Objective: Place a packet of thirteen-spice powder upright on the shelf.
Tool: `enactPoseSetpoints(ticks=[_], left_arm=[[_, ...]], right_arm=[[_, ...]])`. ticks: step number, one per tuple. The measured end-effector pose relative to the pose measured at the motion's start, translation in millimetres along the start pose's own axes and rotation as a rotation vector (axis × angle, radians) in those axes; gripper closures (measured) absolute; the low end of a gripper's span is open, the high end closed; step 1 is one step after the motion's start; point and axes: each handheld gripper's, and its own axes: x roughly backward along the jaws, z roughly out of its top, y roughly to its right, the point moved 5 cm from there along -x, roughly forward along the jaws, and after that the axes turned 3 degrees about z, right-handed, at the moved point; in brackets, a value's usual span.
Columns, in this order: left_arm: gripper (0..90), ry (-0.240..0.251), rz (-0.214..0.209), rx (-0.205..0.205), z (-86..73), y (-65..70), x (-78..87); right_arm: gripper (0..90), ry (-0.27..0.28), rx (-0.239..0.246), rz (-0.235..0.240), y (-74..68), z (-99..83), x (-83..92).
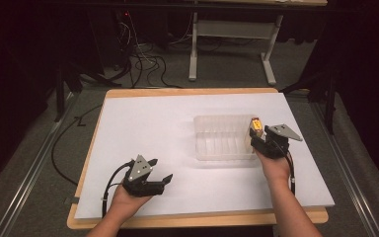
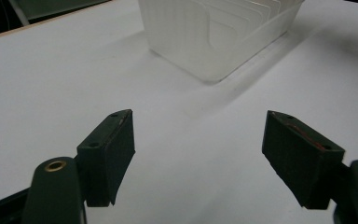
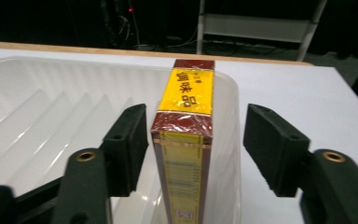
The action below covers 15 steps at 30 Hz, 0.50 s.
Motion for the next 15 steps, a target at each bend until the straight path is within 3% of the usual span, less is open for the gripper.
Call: enactPoseSetpoints(ticks=[7,15], left_arm=[[26.2,-0.001,-0.002,0.003,0.1,-0.4,-0.6],[26.2,-0.001,-0.006,0.004,0.3,1.6,-1.3]], right_arm=[[26.5,0.01,0.0,0.073,-5.4,6.1,10.4],[19.1,0.039,0.03,0.153,-20.7,9.6,35.5]])
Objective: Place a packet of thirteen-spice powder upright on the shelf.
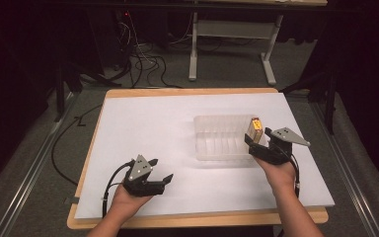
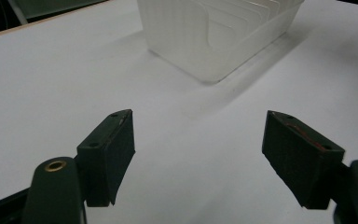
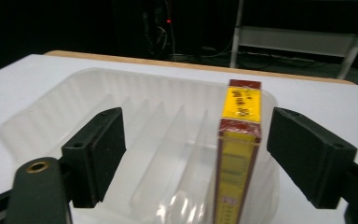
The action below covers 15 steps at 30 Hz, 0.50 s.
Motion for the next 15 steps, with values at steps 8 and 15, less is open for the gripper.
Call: enactPoseSetpoints(ticks=[8,15], left_arm=[[26.2,-0.003,-0.033,0.003,1.5,9.6,-1.9],[25.9,-0.011,-0.082,-0.007,2.0,25.1,-3.9]], right_arm=[[15.7,0.018,0.044,0.092,-28.4,-9.1,30.0],[15.1,-0.005,0.052,0.13,-43.0,-54.8,41.1]])
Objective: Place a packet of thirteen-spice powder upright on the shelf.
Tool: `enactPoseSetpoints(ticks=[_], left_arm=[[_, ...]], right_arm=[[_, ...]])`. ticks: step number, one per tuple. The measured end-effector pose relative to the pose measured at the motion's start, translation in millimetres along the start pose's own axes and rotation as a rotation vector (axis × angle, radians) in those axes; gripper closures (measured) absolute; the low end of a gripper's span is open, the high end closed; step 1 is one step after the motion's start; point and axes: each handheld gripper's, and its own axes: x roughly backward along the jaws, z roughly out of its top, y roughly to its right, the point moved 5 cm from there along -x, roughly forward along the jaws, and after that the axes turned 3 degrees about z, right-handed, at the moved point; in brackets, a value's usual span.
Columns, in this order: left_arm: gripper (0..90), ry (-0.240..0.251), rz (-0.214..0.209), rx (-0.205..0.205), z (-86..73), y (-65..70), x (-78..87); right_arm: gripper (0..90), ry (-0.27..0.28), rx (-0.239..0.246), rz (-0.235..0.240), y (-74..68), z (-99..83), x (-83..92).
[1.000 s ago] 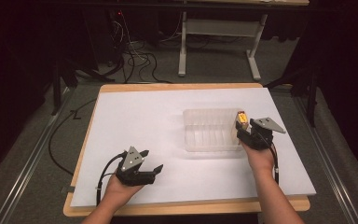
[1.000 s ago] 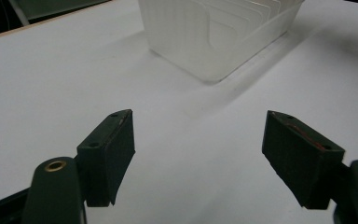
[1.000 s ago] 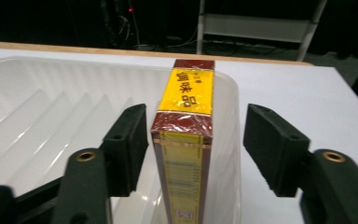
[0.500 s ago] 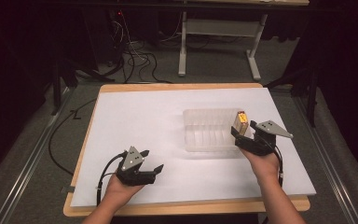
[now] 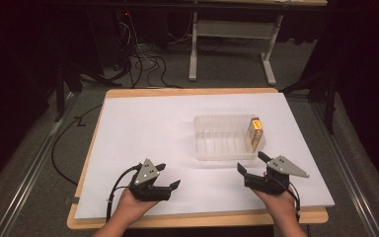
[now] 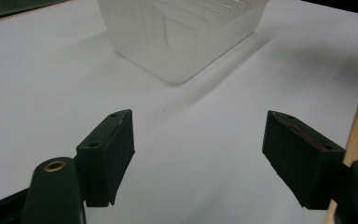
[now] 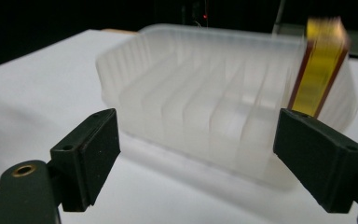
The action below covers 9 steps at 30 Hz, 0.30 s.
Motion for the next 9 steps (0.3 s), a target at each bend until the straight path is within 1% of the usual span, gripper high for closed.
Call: enactPoseSetpoints(ticks=[1,2,3,4,6,9], left_arm=[[25.8,-0.002,-0.003,0.003,0.1,1.5,-1.6],[25.8,-0.004,-0.004,0.005,0.1,2.8,-3.1],[25.7,-0.007,-0.003,0.004,0.1,3.8,-4.7],[25.6,-0.011,-0.002,0.004,0.0,4.5,-6.1],[25.5,-0.018,0.0,0.005,-0.4,5.8,-8.5],[25.4,-0.026,0.007,0.004,-1.2,6.6,-10.6]], right_arm=[[14.7,-0.027,-0.007,0.009,-1.2,-9.7,-2.5],[13.9,-0.074,0.017,0.019,-2.4,-16.5,-5.9],[13.7,-0.097,0.047,0.001,-2.4,-19.5,-7.9],[14.1,-0.094,0.049,-0.01,-1.7,-19.3,-8.2],[14.7,-0.063,0.015,-0.002,0.8,-15.3,-7.6],[14.8,-0.061,-0.003,-0.01,4.2,-13.3,-6.1]])
